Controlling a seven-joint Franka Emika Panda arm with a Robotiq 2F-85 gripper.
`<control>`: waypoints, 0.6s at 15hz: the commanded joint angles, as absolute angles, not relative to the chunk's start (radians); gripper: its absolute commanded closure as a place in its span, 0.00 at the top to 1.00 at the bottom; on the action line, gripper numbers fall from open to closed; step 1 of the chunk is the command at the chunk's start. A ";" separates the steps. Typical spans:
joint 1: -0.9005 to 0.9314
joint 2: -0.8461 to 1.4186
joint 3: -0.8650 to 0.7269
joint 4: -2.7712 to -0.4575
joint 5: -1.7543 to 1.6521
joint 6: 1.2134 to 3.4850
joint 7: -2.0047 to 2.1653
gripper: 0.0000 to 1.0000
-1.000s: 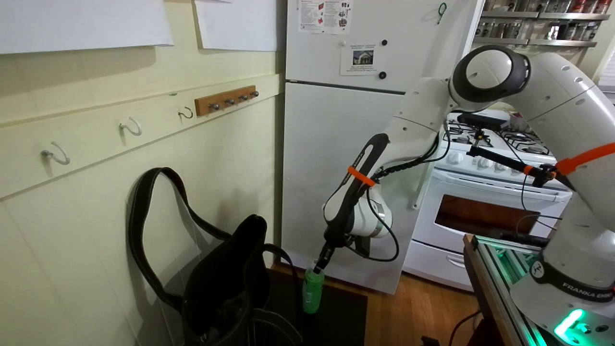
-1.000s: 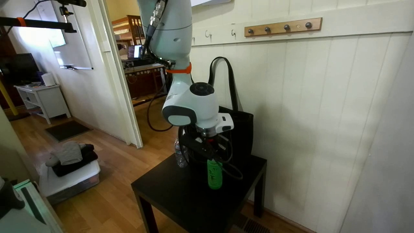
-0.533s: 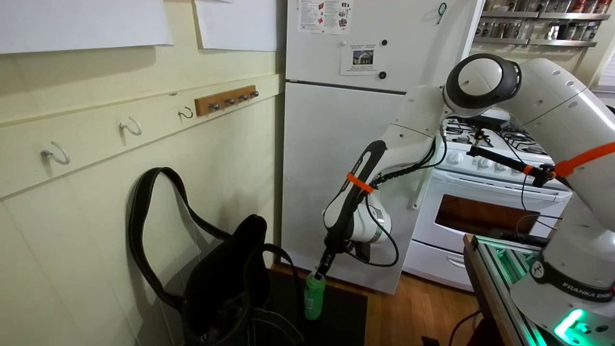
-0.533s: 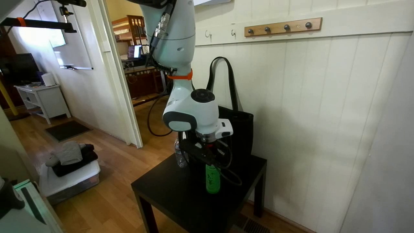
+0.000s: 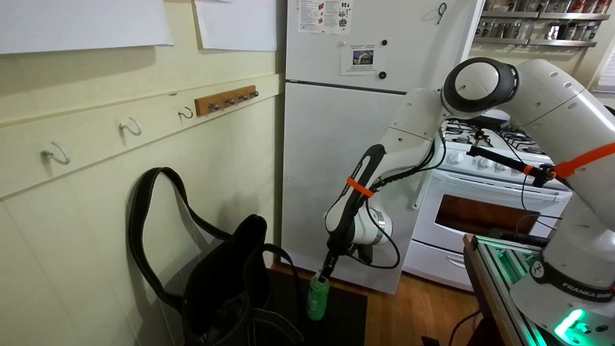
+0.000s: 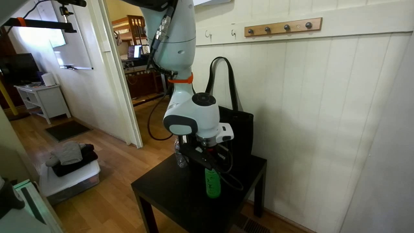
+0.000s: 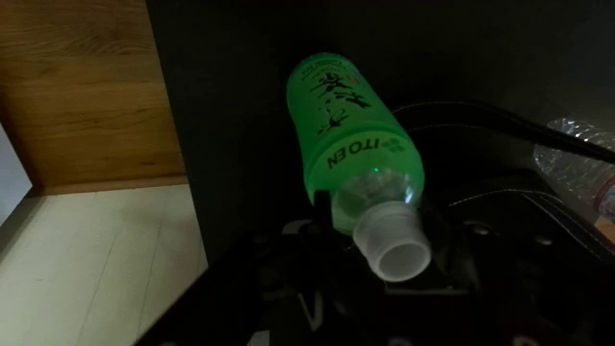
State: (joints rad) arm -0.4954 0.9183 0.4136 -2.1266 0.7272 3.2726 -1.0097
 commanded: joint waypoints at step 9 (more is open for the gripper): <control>-0.516 0.830 0.433 -2.144 0.741 3.245 -0.999 1.00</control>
State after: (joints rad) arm -0.4898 0.8934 0.4076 -2.1181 0.7273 3.2713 -1.0093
